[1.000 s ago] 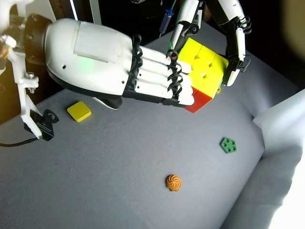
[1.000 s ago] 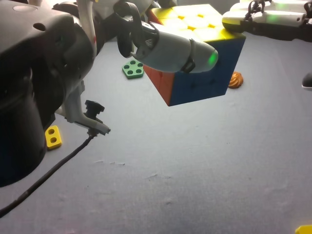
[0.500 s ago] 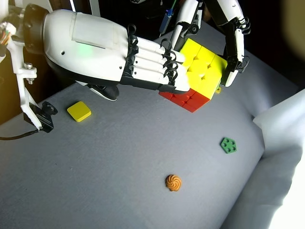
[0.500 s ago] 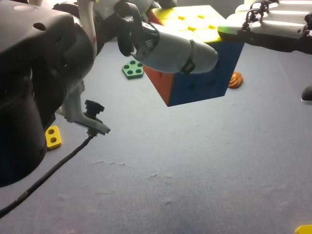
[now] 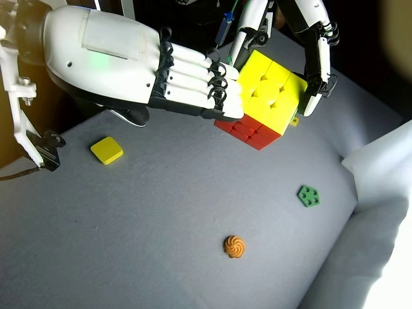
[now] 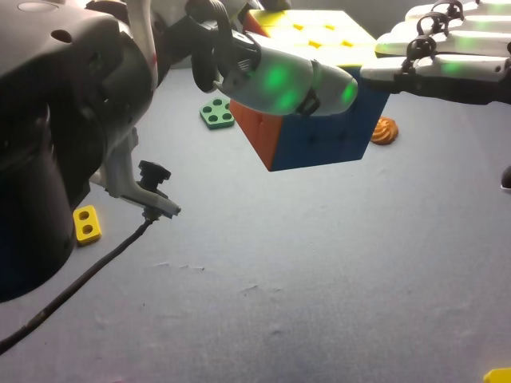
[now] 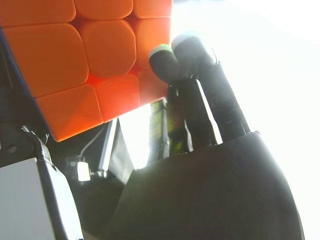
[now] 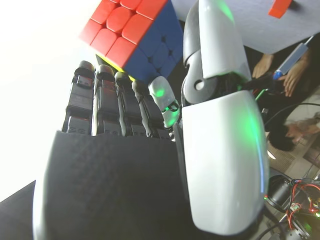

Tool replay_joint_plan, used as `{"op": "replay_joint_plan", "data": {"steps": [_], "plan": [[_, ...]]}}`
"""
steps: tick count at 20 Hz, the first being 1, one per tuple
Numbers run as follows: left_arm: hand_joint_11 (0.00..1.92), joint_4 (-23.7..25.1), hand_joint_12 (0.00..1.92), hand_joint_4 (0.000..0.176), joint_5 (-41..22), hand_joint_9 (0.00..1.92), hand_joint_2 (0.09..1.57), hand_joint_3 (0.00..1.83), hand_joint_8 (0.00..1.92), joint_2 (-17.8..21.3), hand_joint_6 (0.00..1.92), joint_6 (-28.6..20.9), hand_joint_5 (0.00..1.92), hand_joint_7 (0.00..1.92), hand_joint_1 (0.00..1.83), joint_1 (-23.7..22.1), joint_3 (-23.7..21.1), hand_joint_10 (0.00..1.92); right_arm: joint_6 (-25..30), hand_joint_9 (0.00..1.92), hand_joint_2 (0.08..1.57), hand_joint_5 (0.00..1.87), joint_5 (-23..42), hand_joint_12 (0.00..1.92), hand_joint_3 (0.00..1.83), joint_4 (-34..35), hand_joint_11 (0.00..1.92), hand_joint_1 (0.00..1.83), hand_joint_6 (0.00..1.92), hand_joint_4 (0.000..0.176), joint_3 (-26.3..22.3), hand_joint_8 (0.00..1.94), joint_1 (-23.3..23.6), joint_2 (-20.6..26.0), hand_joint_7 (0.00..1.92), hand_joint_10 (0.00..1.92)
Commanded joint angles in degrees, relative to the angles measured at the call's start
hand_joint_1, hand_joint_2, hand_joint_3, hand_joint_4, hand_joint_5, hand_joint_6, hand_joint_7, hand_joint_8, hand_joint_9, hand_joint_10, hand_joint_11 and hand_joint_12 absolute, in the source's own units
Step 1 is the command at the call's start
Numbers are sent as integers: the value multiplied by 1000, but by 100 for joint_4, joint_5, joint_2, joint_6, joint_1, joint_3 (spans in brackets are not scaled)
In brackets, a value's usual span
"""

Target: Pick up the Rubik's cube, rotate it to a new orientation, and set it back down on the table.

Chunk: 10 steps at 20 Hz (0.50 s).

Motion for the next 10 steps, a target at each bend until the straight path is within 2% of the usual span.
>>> {"op": "replay_joint_plan", "data": {"steps": [1, 2, 3, 4, 6, 7, 9, 10], "plan": [[602, 592, 1921, 0, -64, 614, 1342, 0, 1710, 48, 1491, -146, 583, 645, 1092, -145, -6, 1730, 5, 0, 975, 0, 309, 0, 0, 162, 0, 1430, 0, 0, -40, 0, 59, -6, 0, 0], [615, 592, 1921, 0, -64, 587, 1360, 3, 1775, 48, 1514, -146, 554, 610, 1070, -149, -7, 1787, 11, 0, 974, 0, 303, 0, 0, 162, 0, 1411, 0, 0, -40, 0, 59, -5, 0, 0], [608, 591, 1921, 0, -65, 574, 1363, 4, 1761, 47, 1544, -146, 529, 619, 1063, -154, -5, 1787, 14, 0, 975, 0, 283, 0, 0, 162, 0, 1426, 0, 0, -40, 0, 62, 16, 0, 0], [624, 591, 1921, 0, -65, 590, 1348, 0, 1743, 46, 1496, -146, 572, 630, 1088, -154, -1, 1793, 13, 0, 978, 0, 246, 0, 0, 162, 0, 1417, 0, 0, -37, 0, 86, 42, 0, 0], [641, 591, 1921, 0, -66, 613, 1345, 0, 1730, 46, 1480, -146, 581, 632, 1094, -162, 10, 1722, 13, 0, 972, 0, 193, 0, 0, 162, 0, 1407, 0, 0, -6, 0, 195, 78, 0, 0], [616, 591, 1921, 0, -66, 573, 1393, 10, 1811, 46, 1611, -141, 486, 574, 1033, -168, 18, 1746, 18, 0, 963, 0, 175, 0, 0, 163, 0, 1421, 0, 0, 19, 0, 242, 79, 0, 0], [684, 591, 1921, 0, -65, 607, 1370, 0, 1781, 46, 1540, -121, 546, 595, 1071, -175, 24, 1783, 170, 0, 972, 0, 106, 0, 0, 166, 0, 1420, 0, 0, 127, 0, 317, 69, 0, 0], [636, 591, 1921, 0, -65, 606, 1367, 0, 1736, 44, 1579, -121, 524, 618, 1060, -176, 24, 1750, 274, 0, 982, 0, 98, 0, 2, 166, 0, 1443, 0, 0, 190, 0, 342, 59, 0, 0]]}}
